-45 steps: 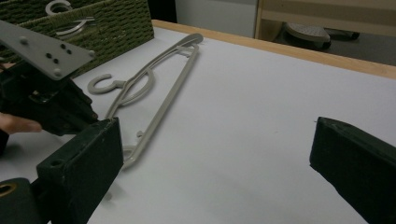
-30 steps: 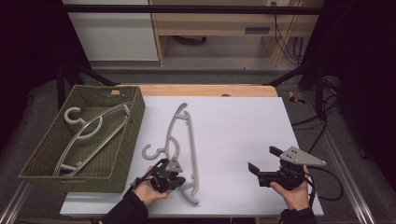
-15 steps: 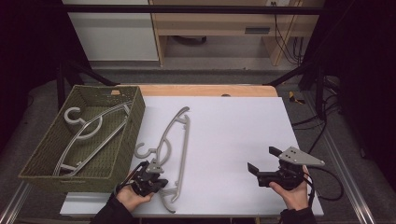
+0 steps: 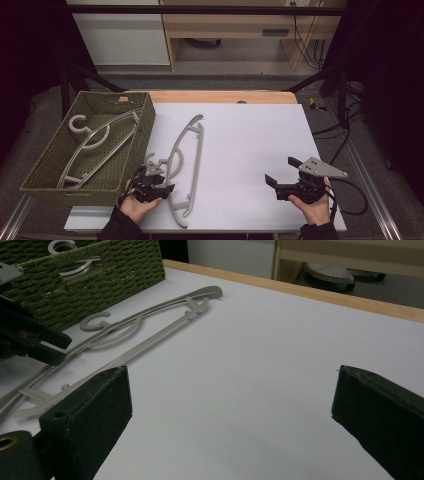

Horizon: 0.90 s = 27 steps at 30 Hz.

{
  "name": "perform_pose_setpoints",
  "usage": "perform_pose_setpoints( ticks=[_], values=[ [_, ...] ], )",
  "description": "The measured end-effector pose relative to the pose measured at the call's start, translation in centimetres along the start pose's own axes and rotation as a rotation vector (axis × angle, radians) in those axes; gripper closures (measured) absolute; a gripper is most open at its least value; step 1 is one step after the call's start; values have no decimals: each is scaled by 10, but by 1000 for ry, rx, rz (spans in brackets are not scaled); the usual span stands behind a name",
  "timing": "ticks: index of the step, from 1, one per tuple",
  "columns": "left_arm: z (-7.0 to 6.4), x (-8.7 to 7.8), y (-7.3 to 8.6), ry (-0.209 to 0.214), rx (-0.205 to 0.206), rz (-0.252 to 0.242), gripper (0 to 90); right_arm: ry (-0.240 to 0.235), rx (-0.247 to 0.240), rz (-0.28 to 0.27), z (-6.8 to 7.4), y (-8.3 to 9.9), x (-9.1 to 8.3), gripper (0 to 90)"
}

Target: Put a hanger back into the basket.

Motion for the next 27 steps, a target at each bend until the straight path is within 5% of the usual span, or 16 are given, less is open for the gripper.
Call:
perform_pose_setpoints(
  ticks=[4,11,27],
  values=[
    [1,9,-1,1,-26,13,488,-4,2,0,1,0,0,29],
    [2,11,-4,-51,5,30,540,-3,-2,-3,0,-1,-1,30],
    [-4,20,-25,-51,28,40,637,-2,1,-6,1,-2,-1,30]
  ],
)
Point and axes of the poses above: each handheld gripper's, and its own axes: x roughly forward along the jaws, y roughly out of its underside, z roughly to its left, the point moved 9 cm from there along x, roughly forward along the jaws, and after that the axes turned 13 degrees about z, right-handed, at the moved point
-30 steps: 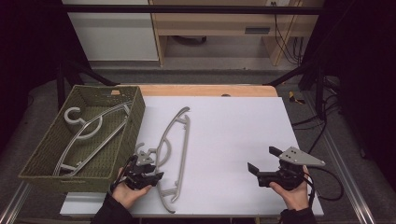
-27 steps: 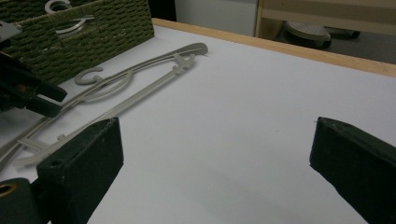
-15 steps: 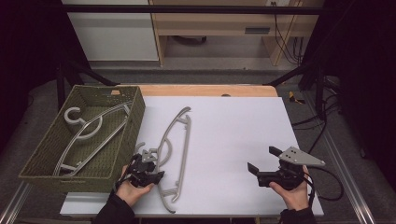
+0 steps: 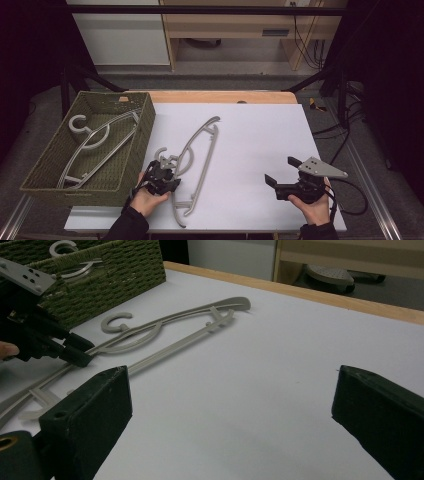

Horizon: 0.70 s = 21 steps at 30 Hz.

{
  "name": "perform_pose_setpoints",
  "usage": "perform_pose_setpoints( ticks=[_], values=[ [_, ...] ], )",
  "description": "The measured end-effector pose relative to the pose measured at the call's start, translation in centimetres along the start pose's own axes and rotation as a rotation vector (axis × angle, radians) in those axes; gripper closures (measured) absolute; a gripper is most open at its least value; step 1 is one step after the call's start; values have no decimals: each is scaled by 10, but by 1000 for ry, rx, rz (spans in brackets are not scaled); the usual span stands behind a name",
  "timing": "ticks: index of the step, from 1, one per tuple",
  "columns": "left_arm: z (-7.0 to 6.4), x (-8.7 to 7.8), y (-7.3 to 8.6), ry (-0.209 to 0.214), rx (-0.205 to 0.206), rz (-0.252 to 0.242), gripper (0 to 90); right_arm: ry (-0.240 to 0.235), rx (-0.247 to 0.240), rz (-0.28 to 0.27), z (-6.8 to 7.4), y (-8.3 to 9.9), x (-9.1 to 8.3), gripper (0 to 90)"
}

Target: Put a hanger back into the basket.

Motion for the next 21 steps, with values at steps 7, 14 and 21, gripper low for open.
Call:
perform_pose_setpoints(
  ticks=[7,14,21],
  values=[
    [-8,3,-6,5,20,-30,675,-1,-5,1,0,0,0,29],
    [-17,6,-17,35,32,-18,712,3,1,-3,-1,0,-1,30],
    [-12,9,-24,21,33,-3,740,3,3,-3,-2,0,-2,30]
  ],
)
Point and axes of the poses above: each handheld gripper's, and its own axes: x roughly forward along the jaws, y roughly out of its underside, z roughly to its left, the point moved 9 cm from there along x, roughly forward along the jaws, and after that the axes turned 13 degrees about z, right-handed, at the moved point
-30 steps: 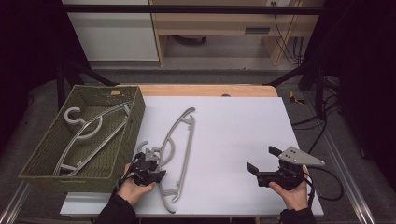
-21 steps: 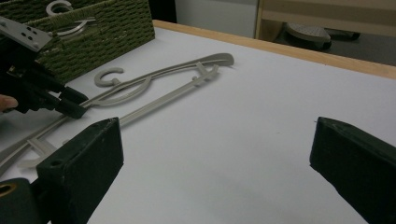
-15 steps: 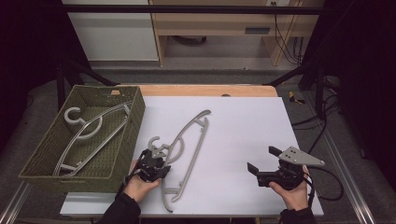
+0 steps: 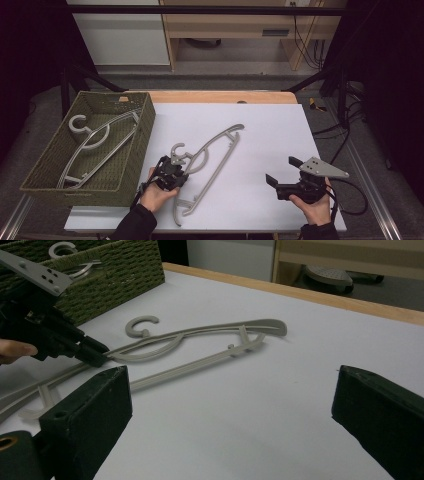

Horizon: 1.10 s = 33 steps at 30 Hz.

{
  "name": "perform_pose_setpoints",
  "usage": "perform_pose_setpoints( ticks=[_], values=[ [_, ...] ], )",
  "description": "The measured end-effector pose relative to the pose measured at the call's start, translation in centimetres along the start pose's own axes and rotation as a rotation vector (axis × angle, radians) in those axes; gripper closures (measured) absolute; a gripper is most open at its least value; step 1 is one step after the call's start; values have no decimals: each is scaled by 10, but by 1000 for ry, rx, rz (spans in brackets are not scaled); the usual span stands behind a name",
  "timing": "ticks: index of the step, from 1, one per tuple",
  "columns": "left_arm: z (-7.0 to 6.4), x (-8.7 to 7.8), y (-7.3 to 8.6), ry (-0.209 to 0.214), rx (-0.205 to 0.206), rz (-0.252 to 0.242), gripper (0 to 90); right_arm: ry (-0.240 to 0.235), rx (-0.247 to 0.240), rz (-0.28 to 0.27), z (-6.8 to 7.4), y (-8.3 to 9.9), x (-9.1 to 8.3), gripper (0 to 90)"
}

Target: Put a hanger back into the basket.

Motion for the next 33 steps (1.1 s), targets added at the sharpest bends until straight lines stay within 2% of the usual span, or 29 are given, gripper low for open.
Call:
perform_pose_setpoints(
  ticks=[8,11,15,18,21,25,28,29,31,33],
  values=[
    [7,-3,1,27,-8,17,765,-1,4,-1,0,0,0,30],
    [4,-5,7,36,-3,20,716,-6,5,-1,0,0,-1,30],
    [0,-6,13,27,-13,38,662,-7,7,0,0,1,-2,30],
    [3,-6,13,-7,-17,50,720,-2,3,0,0,0,-1,30],
    [4,-6,12,4,-29,73,752,-3,1,-3,0,0,-1,30],
    [7,-6,12,-2,-18,75,787,-3,6,-2,-1,0,-2,30],
    [8,-7,12,19,4,79,811,-5,7,1,0,0,-1,30],
    [8,-6,12,13,11,81,811,-5,8,1,0,0,-1,30],
    [8,-7,11,6,25,95,810,-3,7,3,-1,1,-1,30],
    [7,-7,12,19,39,121,798,-2,5,3,-1,1,-1,30]
  ],
)
Point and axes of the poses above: each handheld gripper's, and its own axes: x roughly forward along the jaws, y roughly out of its underside, z roughly to its left, the point moved 9 cm from there along x, roughly forward along the jaws, and after that the axes turned 13 degrees about z, right-handed, at the moved point
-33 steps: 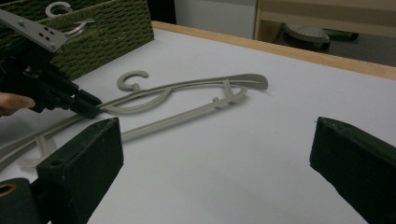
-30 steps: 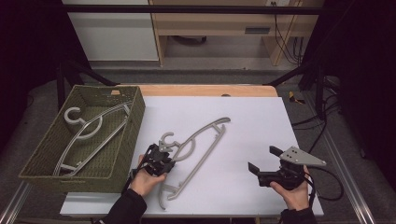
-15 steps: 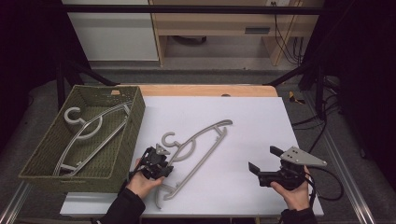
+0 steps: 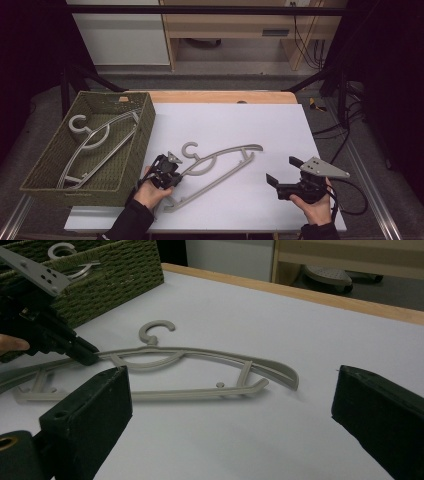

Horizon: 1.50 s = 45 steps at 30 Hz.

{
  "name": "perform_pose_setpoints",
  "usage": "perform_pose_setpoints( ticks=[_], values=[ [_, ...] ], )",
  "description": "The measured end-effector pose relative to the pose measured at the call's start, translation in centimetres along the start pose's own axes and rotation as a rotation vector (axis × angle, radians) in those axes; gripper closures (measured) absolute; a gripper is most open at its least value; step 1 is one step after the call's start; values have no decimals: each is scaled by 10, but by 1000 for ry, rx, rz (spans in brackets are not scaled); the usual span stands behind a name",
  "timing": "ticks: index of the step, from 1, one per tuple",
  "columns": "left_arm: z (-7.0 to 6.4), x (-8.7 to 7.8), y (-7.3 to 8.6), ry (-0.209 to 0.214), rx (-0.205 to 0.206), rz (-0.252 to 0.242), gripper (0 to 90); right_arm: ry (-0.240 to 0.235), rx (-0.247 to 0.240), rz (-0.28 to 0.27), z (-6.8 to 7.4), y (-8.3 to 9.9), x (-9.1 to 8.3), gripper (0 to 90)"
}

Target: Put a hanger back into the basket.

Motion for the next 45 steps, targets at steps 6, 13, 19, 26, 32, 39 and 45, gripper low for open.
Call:
perform_pose_setpoints(
  ticks=[6,13,19,26,32,39,45],
  values=[
    [-1,-1,4,-14,9,44,679,2,5,-4,-1,0,-1,30],
    [-7,-1,5,-40,-6,44,762,1,3,-8,1,-2,-2,31],
    [-9,-1,5,-59,-14,32,819,-4,-4,-8,2,-2,-3,30],
    [-10,-8,2,-46,-10,-35,822,-3,6,-6,0,-1,-3,29],
    [-11,-30,-2,-20,-18,-117,823,3,7,-16,-2,-2,-6,30],
    [-2,-65,-4,-85,-19,-197,822,10,17,-30,-6,-3,-11,30],
    [2,-102,-4,-105,-18,-273,823,9,19,-30,-7,-2,-12,29]
  ],
)
Point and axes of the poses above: each handheld gripper's, and its own axes: x roughly forward along the jaws, y roughly out of its underside, z roughly to its left, the point moved 9 cm from there along x, roughly forward along the jaws, and after that the axes turned 13 degrees about z, right-handed, at the moved point
